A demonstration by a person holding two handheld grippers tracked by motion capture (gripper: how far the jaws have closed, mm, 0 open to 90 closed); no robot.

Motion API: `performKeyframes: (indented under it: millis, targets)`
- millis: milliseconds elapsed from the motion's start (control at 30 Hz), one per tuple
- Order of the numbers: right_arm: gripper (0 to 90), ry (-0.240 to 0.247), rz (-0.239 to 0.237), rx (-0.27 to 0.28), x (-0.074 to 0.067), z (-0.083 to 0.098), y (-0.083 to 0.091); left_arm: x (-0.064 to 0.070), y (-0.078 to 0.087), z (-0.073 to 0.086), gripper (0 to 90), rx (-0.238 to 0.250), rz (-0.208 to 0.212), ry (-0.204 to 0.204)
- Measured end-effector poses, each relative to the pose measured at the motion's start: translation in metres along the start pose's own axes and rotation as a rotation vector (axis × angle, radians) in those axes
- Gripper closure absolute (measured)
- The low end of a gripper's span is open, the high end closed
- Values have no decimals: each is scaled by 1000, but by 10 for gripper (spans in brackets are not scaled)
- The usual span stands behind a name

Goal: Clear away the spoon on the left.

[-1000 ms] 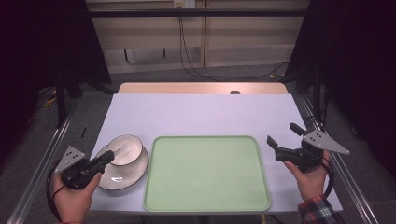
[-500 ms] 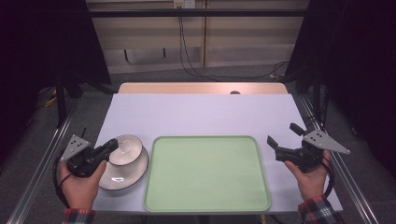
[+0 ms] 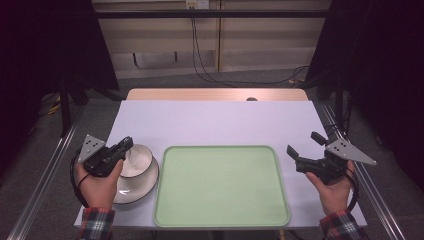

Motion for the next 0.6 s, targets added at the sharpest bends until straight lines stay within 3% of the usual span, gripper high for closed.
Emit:
performKeyframes:
  millis: [233,333,600]
  targets:
    - [63,5,-4,-3,0,0,0,-2,-4,7,850,5,-13,-20]
    - [63,4,-4,-5,0,0,0,-3,-4,8,852,11,-13,-11]
    - [62,8,-8,-7,0,1,-1,-3,-1,-1,854,14,-9,-2]
Point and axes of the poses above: each handheld gripper's, and its own axes: y roughly backward along the jaws, z roughly out of its underside, x roughly to its right, the point moved 1 cm from there along -y, roughly forward along the jaws, and after that the axes turned 8 degrees about x, right-handed, at the moved point
